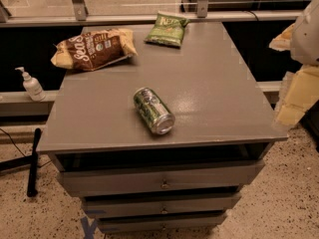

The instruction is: Move green jalapeno chip bag near green can

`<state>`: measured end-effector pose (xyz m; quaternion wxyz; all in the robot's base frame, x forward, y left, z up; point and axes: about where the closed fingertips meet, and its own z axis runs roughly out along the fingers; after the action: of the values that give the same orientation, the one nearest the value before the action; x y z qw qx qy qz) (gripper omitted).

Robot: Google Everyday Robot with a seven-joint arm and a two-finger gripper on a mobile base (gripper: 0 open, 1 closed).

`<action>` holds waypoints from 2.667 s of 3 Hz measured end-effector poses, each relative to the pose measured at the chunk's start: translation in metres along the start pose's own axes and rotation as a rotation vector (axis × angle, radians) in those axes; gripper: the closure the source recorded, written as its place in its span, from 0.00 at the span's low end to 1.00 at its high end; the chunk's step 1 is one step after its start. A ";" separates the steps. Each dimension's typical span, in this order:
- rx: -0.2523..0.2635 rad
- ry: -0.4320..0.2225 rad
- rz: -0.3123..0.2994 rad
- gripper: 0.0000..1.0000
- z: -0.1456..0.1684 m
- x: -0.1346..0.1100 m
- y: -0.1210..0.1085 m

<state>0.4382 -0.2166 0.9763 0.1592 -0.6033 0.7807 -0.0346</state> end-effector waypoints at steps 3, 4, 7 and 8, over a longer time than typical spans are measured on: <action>0.044 -0.177 0.045 0.00 0.056 -0.036 -0.036; 0.114 -0.329 0.113 0.00 0.087 -0.065 -0.091; 0.223 -0.634 0.279 0.00 0.131 -0.127 -0.206; 0.239 -0.657 0.332 0.00 0.137 -0.130 -0.213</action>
Offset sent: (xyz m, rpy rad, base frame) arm 0.0479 0.0435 -0.0366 0.2118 -0.0722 0.0275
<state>0.7050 -0.1309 0.9259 0.4734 -0.4247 0.7657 0.0962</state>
